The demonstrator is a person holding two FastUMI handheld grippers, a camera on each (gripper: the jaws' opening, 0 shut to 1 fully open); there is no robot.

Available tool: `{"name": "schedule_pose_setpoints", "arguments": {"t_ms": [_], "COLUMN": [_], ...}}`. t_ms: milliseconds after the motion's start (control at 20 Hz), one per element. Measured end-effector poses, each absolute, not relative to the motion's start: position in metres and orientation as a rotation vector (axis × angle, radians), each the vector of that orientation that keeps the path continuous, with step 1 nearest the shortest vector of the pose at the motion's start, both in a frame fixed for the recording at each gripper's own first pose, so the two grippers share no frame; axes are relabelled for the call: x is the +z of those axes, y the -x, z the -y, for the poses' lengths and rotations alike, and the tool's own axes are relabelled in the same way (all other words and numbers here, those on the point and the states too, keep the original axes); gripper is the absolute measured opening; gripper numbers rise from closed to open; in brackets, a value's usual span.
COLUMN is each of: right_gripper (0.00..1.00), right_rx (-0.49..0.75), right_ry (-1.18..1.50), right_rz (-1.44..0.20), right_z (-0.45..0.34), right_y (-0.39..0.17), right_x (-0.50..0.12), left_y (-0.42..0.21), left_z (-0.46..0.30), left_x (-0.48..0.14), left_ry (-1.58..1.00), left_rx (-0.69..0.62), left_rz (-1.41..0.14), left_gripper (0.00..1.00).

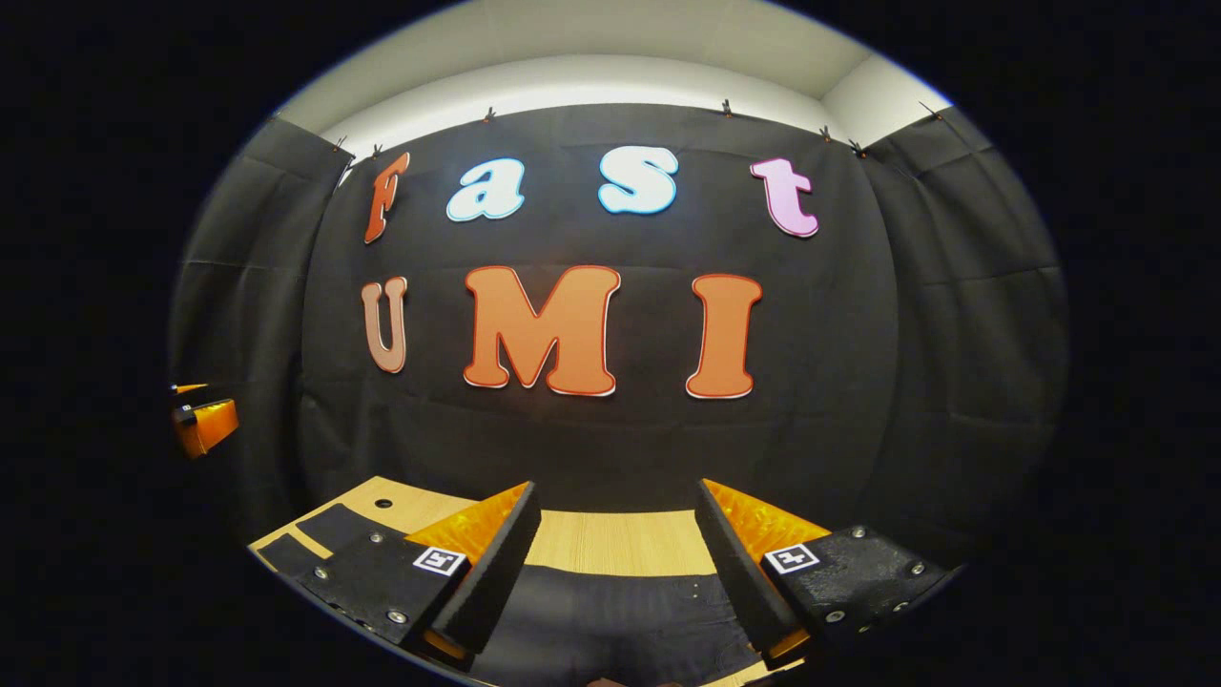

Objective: Grasp the waist and the cuffs of the jeans and fold them to make the two legs overlap; first hold the waist and fold one-third of the jeans toward the cuffs, then hold the cuffs and fold the remaining one-third in the same direction to finish folding.

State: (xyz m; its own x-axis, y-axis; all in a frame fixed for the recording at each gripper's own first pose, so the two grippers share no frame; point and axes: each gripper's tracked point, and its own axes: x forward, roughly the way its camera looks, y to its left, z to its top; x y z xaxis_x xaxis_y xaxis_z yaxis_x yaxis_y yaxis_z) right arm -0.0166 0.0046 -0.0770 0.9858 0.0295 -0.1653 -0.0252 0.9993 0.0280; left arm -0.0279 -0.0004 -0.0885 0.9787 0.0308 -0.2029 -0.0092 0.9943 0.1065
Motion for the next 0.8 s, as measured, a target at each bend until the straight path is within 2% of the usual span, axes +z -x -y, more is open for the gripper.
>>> {"name": "schedule_pose_setpoints", "arguments": {"t_ms": [500, 800], "right_gripper": [0.98, 0.98], "right_rx": [-0.101, -0.199], "right_ry": [-0.175, -0.262], "right_rz": [-0.54, -0.885], "right_z": [0.063, 0.11], "right_y": [0.034, 0.066], "right_x": [-0.193, -0.291], "left_y": [0.043, 0.063], "left_z": [-0.108, -0.166], "left_x": [-0.206, -0.295], "left_ry": [0.052, 0.155], "left_rx": [0.247, 0.377], "left_rz": [-0.602, -0.878], "left_gripper": [0.97, 0.99]}}
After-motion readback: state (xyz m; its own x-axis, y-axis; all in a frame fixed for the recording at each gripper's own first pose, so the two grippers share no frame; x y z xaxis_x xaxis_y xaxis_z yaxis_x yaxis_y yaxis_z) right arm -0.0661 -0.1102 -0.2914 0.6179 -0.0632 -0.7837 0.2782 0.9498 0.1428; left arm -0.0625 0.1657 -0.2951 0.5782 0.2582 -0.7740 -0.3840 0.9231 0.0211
